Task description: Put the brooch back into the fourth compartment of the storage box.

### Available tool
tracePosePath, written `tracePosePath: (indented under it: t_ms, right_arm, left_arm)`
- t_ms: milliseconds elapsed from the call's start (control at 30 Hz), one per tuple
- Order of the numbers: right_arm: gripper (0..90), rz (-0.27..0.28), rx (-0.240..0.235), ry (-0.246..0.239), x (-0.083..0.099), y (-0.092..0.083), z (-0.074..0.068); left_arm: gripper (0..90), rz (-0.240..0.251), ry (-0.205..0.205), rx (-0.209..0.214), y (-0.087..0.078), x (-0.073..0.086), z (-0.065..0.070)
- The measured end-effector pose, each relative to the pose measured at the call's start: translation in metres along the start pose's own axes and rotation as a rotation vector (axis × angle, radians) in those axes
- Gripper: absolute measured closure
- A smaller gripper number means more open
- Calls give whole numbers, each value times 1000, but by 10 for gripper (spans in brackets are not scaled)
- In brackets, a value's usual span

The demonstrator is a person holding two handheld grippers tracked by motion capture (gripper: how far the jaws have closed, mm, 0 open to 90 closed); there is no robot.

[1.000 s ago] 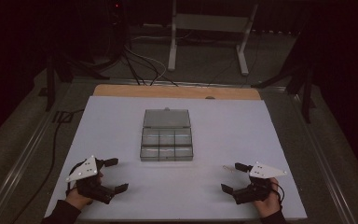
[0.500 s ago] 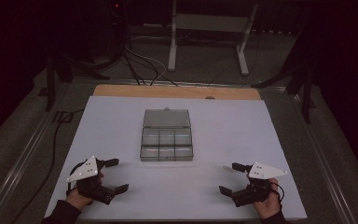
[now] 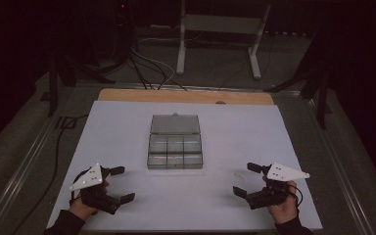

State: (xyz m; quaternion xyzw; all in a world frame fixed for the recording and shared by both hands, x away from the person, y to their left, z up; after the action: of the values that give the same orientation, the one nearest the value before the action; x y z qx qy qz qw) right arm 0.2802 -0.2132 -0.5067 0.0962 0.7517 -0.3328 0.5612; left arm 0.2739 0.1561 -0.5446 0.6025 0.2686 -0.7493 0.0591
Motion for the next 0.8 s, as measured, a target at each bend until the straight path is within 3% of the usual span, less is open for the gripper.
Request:
tracePosePath:
  t_ms: [800]
  right_arm:
    - [0, -12, 48, 44, -14, 4, 30]
  left_arm:
    - [13, 3, -2, 4, -1, 0, 0]
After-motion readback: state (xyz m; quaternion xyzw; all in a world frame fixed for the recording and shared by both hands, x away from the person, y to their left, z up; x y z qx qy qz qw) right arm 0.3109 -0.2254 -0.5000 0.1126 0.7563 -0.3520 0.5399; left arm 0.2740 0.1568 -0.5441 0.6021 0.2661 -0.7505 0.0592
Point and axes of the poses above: each handheld gripper's, and its own axes: y roughly forward along the jaws, x roughly out of its underside, z roughly to its right, the point moved 9 cm from there along y, roughly forward along the jaws, and after that the axes turned 1 degree about y, right-handed, at the moved point
